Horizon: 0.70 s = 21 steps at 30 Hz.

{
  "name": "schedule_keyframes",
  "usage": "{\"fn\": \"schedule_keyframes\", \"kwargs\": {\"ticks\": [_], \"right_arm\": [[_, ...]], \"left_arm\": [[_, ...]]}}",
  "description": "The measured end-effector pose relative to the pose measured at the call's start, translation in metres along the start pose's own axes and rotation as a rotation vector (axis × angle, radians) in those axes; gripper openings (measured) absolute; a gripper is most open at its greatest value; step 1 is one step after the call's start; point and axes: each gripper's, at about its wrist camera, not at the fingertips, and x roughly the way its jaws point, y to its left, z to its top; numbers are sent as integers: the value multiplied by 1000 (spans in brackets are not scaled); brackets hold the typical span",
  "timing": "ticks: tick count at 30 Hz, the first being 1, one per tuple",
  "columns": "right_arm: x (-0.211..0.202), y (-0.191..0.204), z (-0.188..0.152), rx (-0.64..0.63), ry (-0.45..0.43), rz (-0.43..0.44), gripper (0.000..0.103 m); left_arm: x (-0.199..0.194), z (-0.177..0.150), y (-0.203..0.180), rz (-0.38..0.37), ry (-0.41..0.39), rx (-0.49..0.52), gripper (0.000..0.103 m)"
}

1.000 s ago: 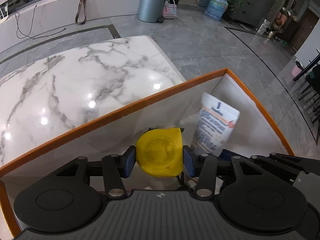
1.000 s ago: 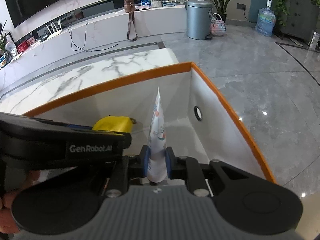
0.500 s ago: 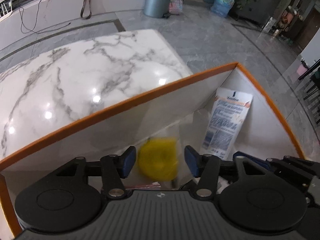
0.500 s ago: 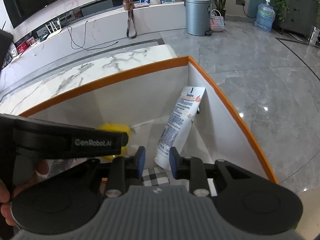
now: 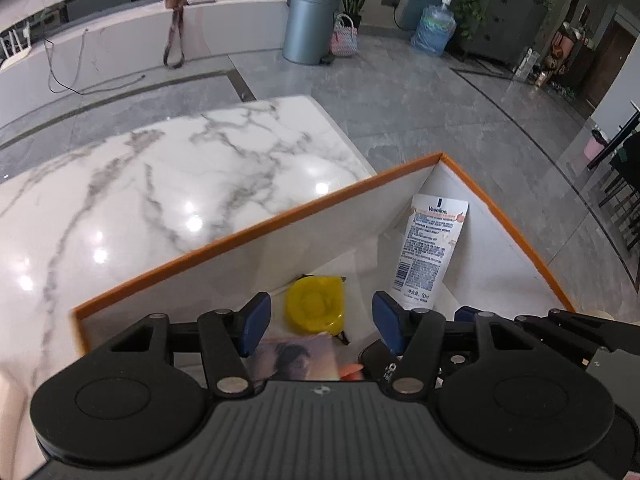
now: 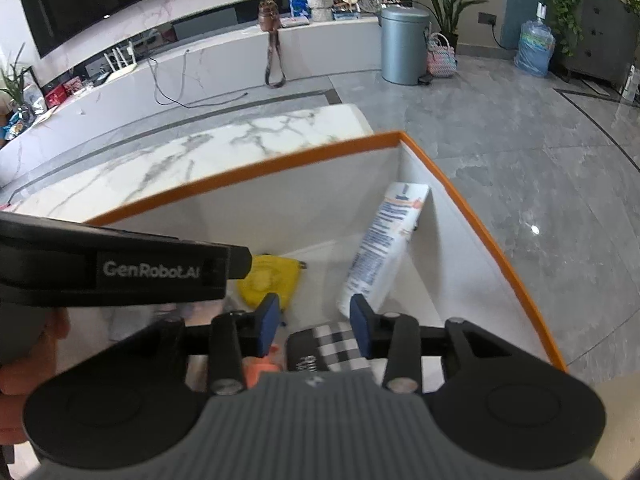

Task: Organize rigid objects
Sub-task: 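Lower the lotion bottle and tape measure into the box and open both grippers, then move both open grippers back over the dark spray can and white box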

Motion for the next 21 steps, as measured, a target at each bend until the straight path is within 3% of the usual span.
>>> {"fn": "schedule_keyframes", "kwargs": {"ticks": [7,12,21], "right_arm": [[-35,30,-5,-28,-46,48,47],[-62,58,-13,-50,-60,112,51],[-103,121,-31,-127,-97,223,52]], "left_arm": [[-54,-20,20,33,-59,-19,69],[-91,-38,39,98,-89,-6,69],[-143,-75,88,184,-124,-69,68]]}}
